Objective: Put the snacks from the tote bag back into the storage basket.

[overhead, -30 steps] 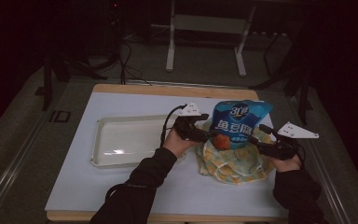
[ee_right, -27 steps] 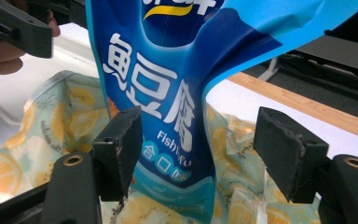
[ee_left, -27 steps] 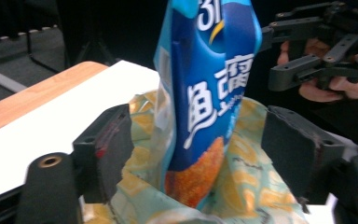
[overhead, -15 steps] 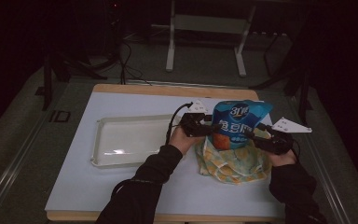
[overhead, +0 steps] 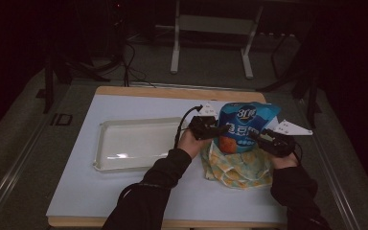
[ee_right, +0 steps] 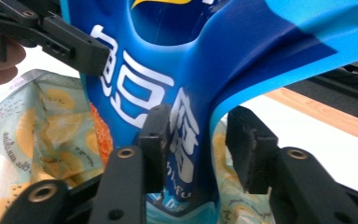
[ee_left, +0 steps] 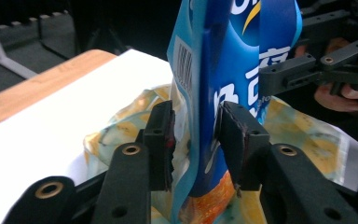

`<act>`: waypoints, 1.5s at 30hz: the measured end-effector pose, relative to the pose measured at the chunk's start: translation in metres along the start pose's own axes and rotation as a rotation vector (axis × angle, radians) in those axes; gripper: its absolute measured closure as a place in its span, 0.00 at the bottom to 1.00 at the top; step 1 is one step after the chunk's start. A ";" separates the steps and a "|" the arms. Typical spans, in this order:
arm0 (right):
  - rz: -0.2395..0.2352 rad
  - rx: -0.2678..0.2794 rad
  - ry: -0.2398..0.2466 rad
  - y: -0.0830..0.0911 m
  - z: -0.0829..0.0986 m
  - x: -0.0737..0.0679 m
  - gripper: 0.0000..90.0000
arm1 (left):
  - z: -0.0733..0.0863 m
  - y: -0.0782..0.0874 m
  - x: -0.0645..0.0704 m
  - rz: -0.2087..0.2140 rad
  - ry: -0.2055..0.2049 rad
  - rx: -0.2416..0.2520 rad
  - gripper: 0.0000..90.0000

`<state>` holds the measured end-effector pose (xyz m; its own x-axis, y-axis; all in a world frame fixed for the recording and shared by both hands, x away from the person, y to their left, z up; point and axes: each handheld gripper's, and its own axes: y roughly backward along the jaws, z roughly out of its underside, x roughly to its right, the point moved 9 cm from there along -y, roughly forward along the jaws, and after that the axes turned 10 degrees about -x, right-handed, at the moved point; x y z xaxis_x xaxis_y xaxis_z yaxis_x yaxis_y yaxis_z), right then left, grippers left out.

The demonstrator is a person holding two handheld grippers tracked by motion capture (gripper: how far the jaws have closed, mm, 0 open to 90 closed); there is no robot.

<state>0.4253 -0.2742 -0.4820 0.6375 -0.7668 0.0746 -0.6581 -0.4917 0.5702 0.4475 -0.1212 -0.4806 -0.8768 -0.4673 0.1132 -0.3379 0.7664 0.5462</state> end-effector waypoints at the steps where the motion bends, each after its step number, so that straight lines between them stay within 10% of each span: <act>1: 0.004 0.002 0.000 0.000 0.000 0.000 0.72 | -0.001 -0.001 0.000 -0.006 0.001 0.000 0.80; 13: 0.009 0.000 -0.007 -0.003 -0.003 -0.005 0.95 | -0.003 -0.005 0.003 -0.040 0.019 -0.021 0.91; 45: 0.029 0.067 0.019 0.036 -0.053 -0.007 0.99 | -0.048 0.031 0.013 -0.050 0.012 0.018 0.98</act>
<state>0.4181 -0.2648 -0.4188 0.6249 -0.7735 0.1061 -0.7012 -0.4964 0.5118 0.4418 -0.1245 -0.4218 -0.8548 -0.5100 0.0959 -0.3872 0.7499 0.5364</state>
